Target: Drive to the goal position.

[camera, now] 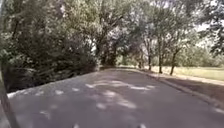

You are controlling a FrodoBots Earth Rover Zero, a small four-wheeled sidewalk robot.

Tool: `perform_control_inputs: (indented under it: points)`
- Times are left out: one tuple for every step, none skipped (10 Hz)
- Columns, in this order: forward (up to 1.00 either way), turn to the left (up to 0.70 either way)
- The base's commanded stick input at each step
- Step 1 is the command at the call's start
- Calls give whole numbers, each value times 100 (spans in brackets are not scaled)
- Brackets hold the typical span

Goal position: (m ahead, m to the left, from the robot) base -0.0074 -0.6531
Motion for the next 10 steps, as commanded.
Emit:
perform_control_inputs:
  points:
    - [70, 0]
    - [70, 0]
    - [70, 0]
    - [70, 0]
    - [70, 0]
    - [70, 0]
    - [70, 0]
    - [70, 0]
    - [70, 0]
    - [70, 0]
